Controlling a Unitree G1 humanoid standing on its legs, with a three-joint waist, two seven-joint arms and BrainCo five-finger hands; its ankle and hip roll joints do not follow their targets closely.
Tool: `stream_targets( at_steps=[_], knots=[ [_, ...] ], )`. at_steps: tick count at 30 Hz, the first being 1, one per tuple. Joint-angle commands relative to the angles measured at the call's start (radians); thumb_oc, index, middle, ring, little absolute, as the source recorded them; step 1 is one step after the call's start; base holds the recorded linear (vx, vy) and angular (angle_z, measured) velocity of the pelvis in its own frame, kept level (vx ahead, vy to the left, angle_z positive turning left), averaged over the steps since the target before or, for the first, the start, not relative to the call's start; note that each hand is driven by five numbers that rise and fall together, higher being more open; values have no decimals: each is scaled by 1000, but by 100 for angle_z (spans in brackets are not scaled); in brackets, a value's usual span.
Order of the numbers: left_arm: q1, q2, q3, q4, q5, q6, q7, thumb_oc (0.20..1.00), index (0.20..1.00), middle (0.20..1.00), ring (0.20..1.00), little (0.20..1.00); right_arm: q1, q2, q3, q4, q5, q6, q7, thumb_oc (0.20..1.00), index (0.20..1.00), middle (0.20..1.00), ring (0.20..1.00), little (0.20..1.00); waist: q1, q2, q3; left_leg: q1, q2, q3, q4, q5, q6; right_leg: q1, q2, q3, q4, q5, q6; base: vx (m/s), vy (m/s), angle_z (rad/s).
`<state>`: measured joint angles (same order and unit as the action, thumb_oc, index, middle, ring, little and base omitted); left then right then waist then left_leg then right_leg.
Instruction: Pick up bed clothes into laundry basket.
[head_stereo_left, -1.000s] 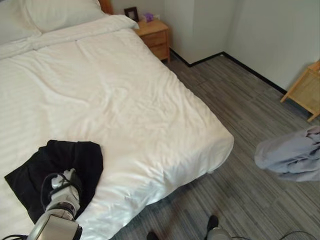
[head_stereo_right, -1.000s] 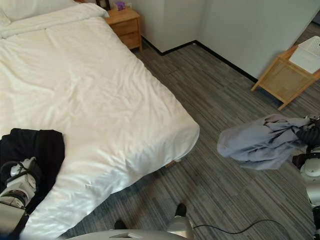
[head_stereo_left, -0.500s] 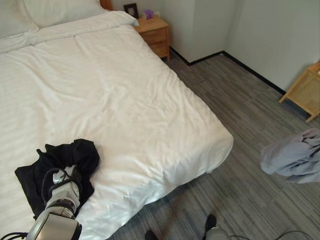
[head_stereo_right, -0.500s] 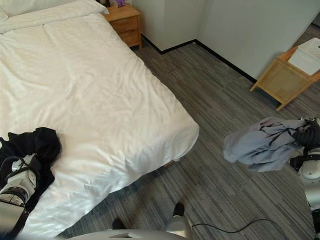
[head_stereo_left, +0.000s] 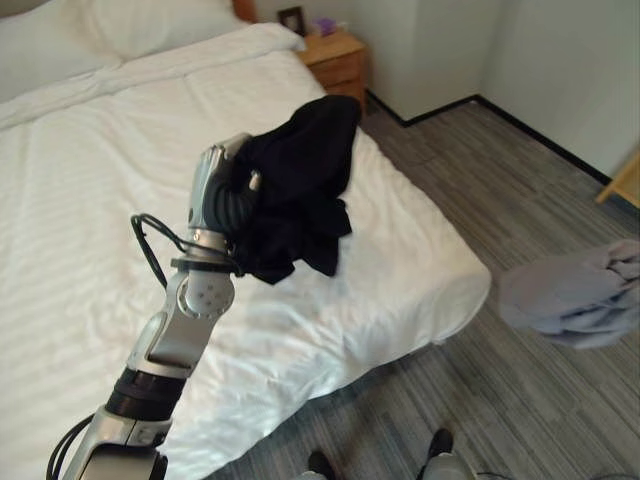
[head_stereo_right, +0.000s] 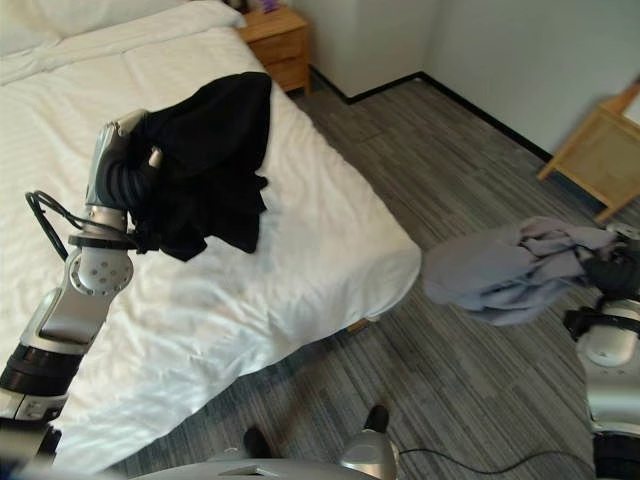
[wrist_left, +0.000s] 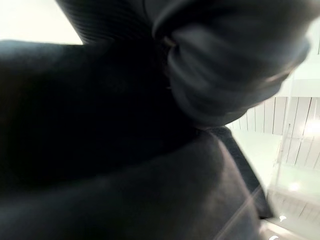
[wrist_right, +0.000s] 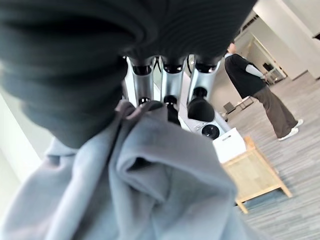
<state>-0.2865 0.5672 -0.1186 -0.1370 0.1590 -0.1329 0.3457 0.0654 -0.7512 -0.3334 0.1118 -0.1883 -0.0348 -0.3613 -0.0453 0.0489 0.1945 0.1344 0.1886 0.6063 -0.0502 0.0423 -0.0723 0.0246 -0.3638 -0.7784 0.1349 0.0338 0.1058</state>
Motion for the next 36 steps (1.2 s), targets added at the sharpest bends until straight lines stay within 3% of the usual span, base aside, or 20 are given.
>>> stream_targets(
  at_steps=[1, 2, 6, 7, 8, 9, 10, 11, 13, 14, 17, 19, 23, 26, 29, 31, 33, 34, 35, 36],
  knots=[
    [50, -68, 16, -14, -130, -75, -63, 200, 200, 200, 200, 200, -79, 36, -8, -171, 2, -77, -10, 200, 200, 200, 200, 200, 24, -14, -50, -16, 123, -64, -18, 64, -111, 75, -22, 104, -71, 32, 127, -119, -335, -88],
    [59, -66, 21, -18, -132, -77, -67, 200, 200, 200, 200, 200, -73, 40, -7, -179, 3, -77, -7, 200, 200, 200, 200, 200, 27, -13, -54, -13, 128, -58, -19, 67, -114, 74, -16, 109, -75, 31, 123, -33, -332, -129],
    [151, -153, -33, -3, -223, -82, -111, 200, 200, 200, 200, 200, -103, 113, 61, -248, 70, -124, 13, 200, 200, 200, 200, 200, 13, 0, -44, 7, 247, -25, 145, 158, -173, 85, 99, 185, -169, -22, 68, 70, -356, -129],
    [141, -162, -46, 13, -238, -79, -87, 200, 200, 200, 200, 200, -133, 114, 87, -260, 92, -131, 8, 200, 200, 200, 200, 200, 29, 4, -24, -20, 286, -88, 258, 213, -181, 97, 141, 215, -194, -39, 42, 170, -436, -166],
    [131, -172, -56, 24, -244, -75, -59, 200, 200, 200, 200, 200, -169, 103, 119, -281, 113, -141, 6, 200, 200, 200, 200, 200, 53, -6, -6, -60, 282, -225, 396, 256, -148, 90, 172, 252, -204, -52, 2, 247, -580, -168],
    [131, -176, -63, 26, -242, -74, -50, 200, 200, 200, 200, 200, -177, 86, 125, -287, 120, -143, 8, 200, 200, 200, 200, 200, 60, -28, 3, -94, 244, -318, 507, 235, -131, 88, 179, 302, -205, -60, -17, 165, -393, -188],
    [128, -176, -63, 27, -241, -75, -49, 200, 200, 200, 200, 200, -179, 85, 124, -286, 121, -143, 8, 200, 200, 200, 200, 200, 59, -30, 0, -110, 242, -320, 521, 231, -124, 80, 175, 301, -204, -55, -18, 182, -439, -199],
    [124, -179, -72, 25, -228, -70, -46, 200, 200, 200, 200, 200, -198, 70, 135, -284, 136, -146, 19, 200, 200, 200, 200, 200, 69, -71, 10, -169, 180, -407, 748, 199, -128, 80, 179, 376, -200, -63, -39, 170, -359, -193],
    [124, -172, -74, 19, -220, -68, -41, 200, 200, 200, 200, 200, -215, 70, 156, -285, 144, -151, 20, 200, 200, 200, 200, 200, 77, -81, 12, -195, 141, -434, 812, 168, -120, 77, 183, 412, -198, -68, -49, 190, -296, -142],
    [141, -176, -69, 7, -209, -63, -36, 200, 200, 200, 200, 200, -221, 62, 178, -298, 143, -148, 34, 200, 200, 200, 200, 200, 106, -88, 35, -297, 17, -471, 925, 69, -101, 106, 210, 486, -203, -90, -62, 210, -188, -125],
    [145, -175, -65, 0, -195, -55, -35, 200, 200, 200, 200, 200, -241, 53, 203, -308, 153, -153, 48, 200, 200, 200, 200, 200, 118, -64, 40, -308, 36, -418, 833, 101, -95, 137, 247, 526, -206, -110, -57, 309, -107, -152],
    [132, -184, -76, 10, -194, -50, -23, 200, 200, 200, 200, 200, -260, 53, 225, -292, 156, -141, 45, 200, 200, 200, 200, 200, 148, -73, 73, -449, -21, -411, 881, 46, -85, 178, 247, 568, -210, -128, -66, 192, -46, -70],
    [137, -185, -86, 2, -197, -48, -17, 200, 200, 200, 200, 200, -274, 70, 254, -278, 146, -126, 44, 200, 200, 200, 200, 200, 197, -86, 75, -563, -71, -386, 791, 35, -59, 208, 257, 616, -219, -155, -57, 329, 3, -69],
    [163, -196, -87, 12, -218, -36, -22, 200, 200, 200, 200, 200, -272, 82, 295, -263, 123, -121, 56, 200, 200, 200, 200, 200, 255, -51, 32, -518, -78, -350, 265, 90, -30, 294, 305, 649, -222, -233, -18, 647, 116, -55],
    [177, -195, -87, 19, -220, -26, -24, 200, 200, 200, 200, 200, -290, 79, 316, -243, 126, -116, 64, 200, 200, 200, 200, 200, 271, -52, 6, -440, -78, -339, 35, 136, -14, 341, 290, 647, -222, -254, 12, 578, 53, -66],
    [161, -184, -112, 28, -218, -15, -17, 200, 200, 200, 200, 200, -269, 121, 333, -237, 79, -114, 49, 200, 200, 200, 200, 200, 285, -92, -23, -399, -145, -397, -21, 164, 32, 348, 278, 640, -96, -201, 50, 788, 73, -27],
    [144, -172, -120, 38, -214, -1, -4, 200, 200, 200, 200, 200, -272, 163, 337, -246, 42, -103, 28, 200, 200, 200, 200, 200, 266, -117, -18, -339, -192, -389, -19, 123, 64, 278, 232, 630, 95, -111, 139, 430, 95, -11],
    [137, -162, -120, 31, -208, 5, 5, 200, 200, 200, 200, 200, -275, 179, 332, -262, 24, -99, 16, 200, 200, 200, 200, 200, 252, -100, -12, -303, -173, -386, -26, 117, 74, 212, 241, 648, 219, 13, 156, 283, 59, 10],
    [137, -163, -121, 31, -208, 6, 5, 200, 200, 200, 200, 200, -274, 178, 332, -262, 24, -99, 16, 200, 200, 200, 200, 200, 251, -105, -13, -302, -180, -388, -25, 106, 73, 212, 234, 647, 227, 3, 156, 266, 65, -2],
    [125, -151, -123, 28, -190, 12, 17, 200, 200, 200, 200, 200, -284, 191, 334, -271, 2, -94, 9, 200, 200, 200, 200, 200, 226, -88, -9, -258, -172, -392, -34, 81, 77, 150, 231, 638, 323, 74, 156, 294, 98, -7]
  ],
)
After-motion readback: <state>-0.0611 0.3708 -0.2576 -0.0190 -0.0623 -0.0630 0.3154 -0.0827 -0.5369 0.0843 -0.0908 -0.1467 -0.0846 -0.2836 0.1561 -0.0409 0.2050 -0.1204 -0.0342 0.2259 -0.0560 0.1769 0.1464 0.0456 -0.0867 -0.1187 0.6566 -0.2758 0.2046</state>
